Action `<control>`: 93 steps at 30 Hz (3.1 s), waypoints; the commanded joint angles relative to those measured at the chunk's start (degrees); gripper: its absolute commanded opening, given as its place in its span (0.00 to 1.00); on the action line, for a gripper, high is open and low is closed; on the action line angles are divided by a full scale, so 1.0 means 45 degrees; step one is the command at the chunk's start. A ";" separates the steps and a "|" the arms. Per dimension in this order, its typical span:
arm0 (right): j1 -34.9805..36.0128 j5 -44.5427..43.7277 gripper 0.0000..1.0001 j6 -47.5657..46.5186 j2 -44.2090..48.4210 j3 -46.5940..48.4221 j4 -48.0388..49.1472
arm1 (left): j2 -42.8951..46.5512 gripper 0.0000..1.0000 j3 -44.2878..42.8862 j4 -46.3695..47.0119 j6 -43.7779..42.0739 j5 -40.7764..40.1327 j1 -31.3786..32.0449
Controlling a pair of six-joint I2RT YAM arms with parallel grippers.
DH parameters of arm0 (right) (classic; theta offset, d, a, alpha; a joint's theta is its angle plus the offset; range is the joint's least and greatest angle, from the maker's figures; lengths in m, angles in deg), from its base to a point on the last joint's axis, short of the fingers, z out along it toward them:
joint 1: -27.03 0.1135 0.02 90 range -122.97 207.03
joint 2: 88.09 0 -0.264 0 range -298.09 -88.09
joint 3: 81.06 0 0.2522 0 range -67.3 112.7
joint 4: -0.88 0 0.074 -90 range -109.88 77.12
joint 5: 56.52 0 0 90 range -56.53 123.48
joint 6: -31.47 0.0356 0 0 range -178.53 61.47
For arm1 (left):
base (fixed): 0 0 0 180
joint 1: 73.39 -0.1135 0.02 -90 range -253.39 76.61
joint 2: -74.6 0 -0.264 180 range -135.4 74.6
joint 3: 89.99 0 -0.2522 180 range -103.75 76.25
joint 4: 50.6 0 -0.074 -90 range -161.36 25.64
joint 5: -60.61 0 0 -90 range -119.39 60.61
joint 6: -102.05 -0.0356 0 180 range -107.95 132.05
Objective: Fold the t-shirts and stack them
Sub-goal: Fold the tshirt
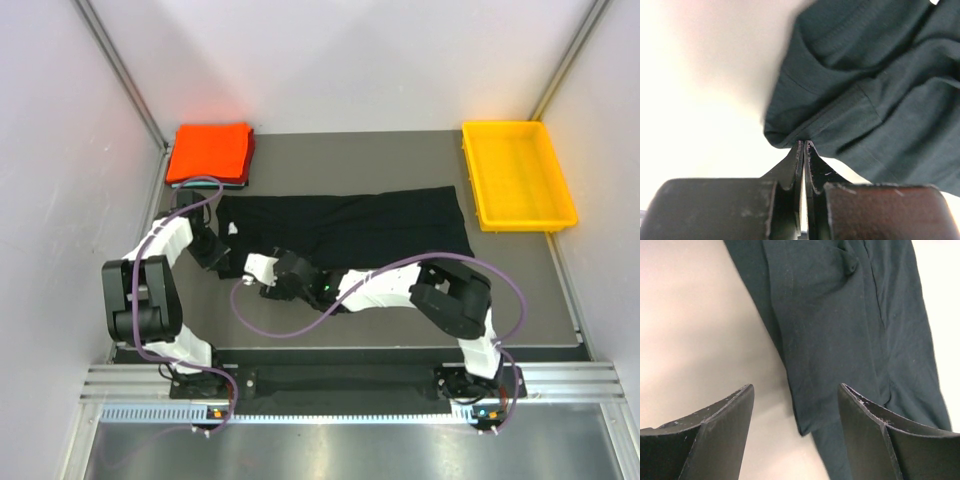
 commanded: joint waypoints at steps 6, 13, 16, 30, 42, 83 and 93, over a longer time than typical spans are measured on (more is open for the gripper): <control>0.0219 -0.1390 0.67 -0.1553 -0.0755 0.1300 0.0746 | -0.0660 0.03 -0.0382 0.0051 -0.0363 -0.1749 -0.0074; 0.0200 -0.1859 0.62 -0.1925 -0.1243 0.1398 0.0999 | -0.0875 0.02 -0.0909 -0.0143 -0.0402 -0.2665 -0.0074; 0.0200 -0.2034 0.56 -0.2003 -0.1224 0.1418 0.1175 | -0.0915 0.02 -0.1261 -0.0183 -0.0441 -0.2863 -0.0054; -0.0561 -0.1880 0.00 -0.0989 -0.1204 0.2100 0.0981 | -0.0954 0.02 -0.2177 -0.0105 -0.0461 -0.1889 -0.0054; -0.2416 -0.1098 0.00 -0.0402 -0.2161 0.3995 0.0043 | -0.1149 0.19 -0.3117 0.1261 0.0047 0.2172 -0.0054; -0.6439 0.5404 0.32 0.7229 -0.2574 0.6362 -0.3300 | -0.2262 0.37 -0.3095 0.3860 -0.0146 0.1711 0.4727; -0.7866 0.6128 0.44 1.0690 -0.0717 0.4211 -0.2827 | -0.2556 0.41 -0.3352 0.5244 -0.2839 -0.1573 0.6761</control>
